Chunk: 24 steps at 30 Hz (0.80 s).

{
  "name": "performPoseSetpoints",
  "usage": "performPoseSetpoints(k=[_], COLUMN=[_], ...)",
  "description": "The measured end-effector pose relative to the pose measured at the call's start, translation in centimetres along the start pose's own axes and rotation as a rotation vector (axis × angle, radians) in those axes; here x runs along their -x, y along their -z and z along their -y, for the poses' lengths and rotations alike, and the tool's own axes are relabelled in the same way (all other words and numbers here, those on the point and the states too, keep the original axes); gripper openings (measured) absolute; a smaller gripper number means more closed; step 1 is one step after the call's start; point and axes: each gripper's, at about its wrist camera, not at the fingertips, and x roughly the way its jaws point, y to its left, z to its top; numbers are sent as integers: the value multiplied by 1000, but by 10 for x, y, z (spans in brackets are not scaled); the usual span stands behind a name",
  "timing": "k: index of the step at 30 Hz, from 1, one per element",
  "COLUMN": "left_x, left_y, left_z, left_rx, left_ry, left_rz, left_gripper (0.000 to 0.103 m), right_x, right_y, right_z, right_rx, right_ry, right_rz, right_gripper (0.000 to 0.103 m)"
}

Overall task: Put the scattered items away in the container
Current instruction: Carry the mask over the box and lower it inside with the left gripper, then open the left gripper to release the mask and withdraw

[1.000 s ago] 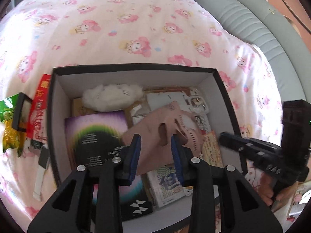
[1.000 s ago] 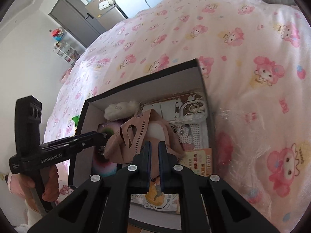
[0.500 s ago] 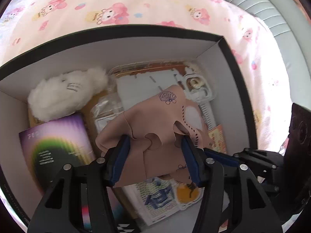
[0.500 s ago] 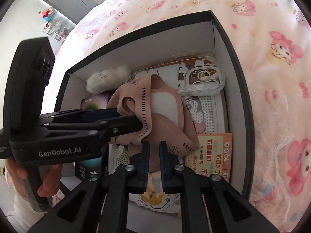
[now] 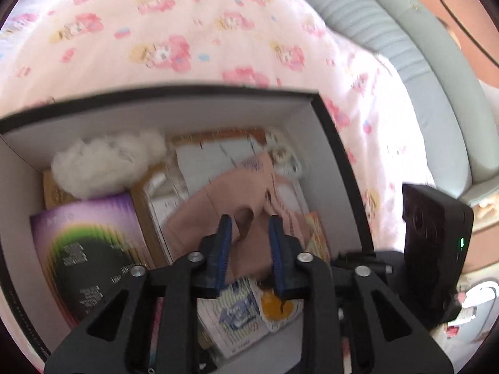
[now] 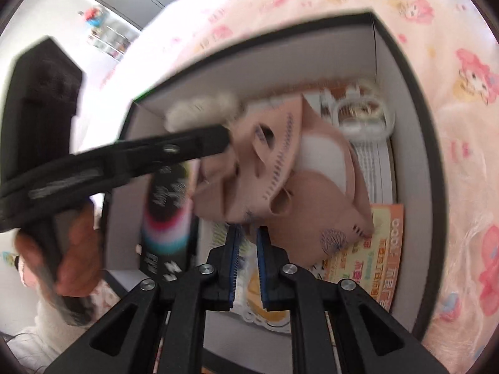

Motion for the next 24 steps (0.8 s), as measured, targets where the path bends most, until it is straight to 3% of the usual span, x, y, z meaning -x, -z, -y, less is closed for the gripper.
performPoseSetpoints(k=[3, 6, 12, 15, 18, 21, 24], left_x=[-12, -20, 8, 13, -3, 9, 32], left_y=[4, 0, -4, -4, -5, -5, -1], left_z=[7, 3, 3, 1, -8, -2, 18], left_rx=[-25, -14, -12, 2, 35, 25, -32], left_ry=[-42, -131, -74, -50, -127, -99, -115], left_rz=[-63, -64, 20, 26, -36, -2, 74], left_gripper=[27, 27, 27, 29, 29, 29, 30], right_x=[-3, 3, 19, 28, 15, 5, 18], right_y=[-6, -19, -30, -23, -20, -22, -18], right_z=[5, 5, 0, -5, -6, -4, -8], right_rx=[-25, -22, -3, 19, 12, 6, 1], right_ry=[55, 138, 240, 198, 159, 203, 203], right_rz=[2, 48, 157, 179, 120, 82, 128], right_gripper=[9, 9, 9, 10, 11, 11, 11])
